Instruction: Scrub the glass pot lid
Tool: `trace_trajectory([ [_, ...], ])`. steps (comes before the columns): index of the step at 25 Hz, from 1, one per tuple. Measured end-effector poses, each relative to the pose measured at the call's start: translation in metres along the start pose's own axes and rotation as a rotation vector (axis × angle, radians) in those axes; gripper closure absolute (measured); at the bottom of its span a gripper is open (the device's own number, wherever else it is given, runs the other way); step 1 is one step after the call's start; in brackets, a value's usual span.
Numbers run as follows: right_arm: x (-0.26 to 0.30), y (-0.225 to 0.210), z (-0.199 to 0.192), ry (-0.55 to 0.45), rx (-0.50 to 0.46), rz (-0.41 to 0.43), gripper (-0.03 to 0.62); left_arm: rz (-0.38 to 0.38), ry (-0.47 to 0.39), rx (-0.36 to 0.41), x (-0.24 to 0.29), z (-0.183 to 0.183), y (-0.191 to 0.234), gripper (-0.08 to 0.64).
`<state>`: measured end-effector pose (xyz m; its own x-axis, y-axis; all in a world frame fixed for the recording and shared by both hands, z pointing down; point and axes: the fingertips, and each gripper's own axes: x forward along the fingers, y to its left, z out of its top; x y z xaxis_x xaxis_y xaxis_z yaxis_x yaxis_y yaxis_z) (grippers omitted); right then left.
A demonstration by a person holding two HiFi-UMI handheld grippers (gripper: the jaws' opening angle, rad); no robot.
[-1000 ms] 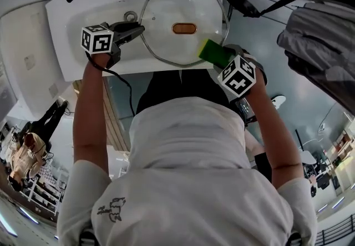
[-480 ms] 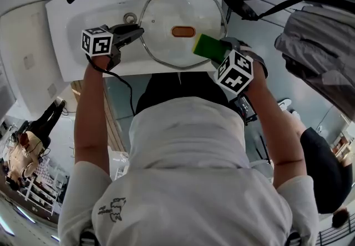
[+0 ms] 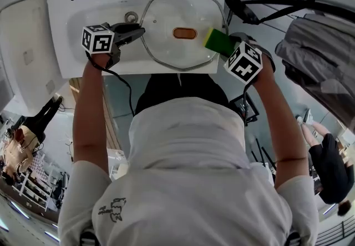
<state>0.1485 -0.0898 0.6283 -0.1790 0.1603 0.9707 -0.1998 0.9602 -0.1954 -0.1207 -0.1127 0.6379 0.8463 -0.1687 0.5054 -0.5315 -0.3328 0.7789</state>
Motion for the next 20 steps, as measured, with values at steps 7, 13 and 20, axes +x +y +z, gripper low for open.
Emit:
trace_trajectory([
  [7, -0.010, -0.036, -0.014, 0.013, 0.105, -0.007, 0.302, -0.009, -0.017, -0.014, 0.001, 0.002, 0.000, 0.454],
  [13, -0.030, -0.044, 0.060, -0.098, 0.118, 0.004, 0.301, -0.006, -0.052, -0.027, -0.003, 0.002, 0.000, 0.454],
  [20, -0.019, -0.040, 0.133, -0.113, 0.067, 0.026, 0.301, 0.000, -0.053, -0.028, -0.004, 0.001, 0.001, 0.454],
])
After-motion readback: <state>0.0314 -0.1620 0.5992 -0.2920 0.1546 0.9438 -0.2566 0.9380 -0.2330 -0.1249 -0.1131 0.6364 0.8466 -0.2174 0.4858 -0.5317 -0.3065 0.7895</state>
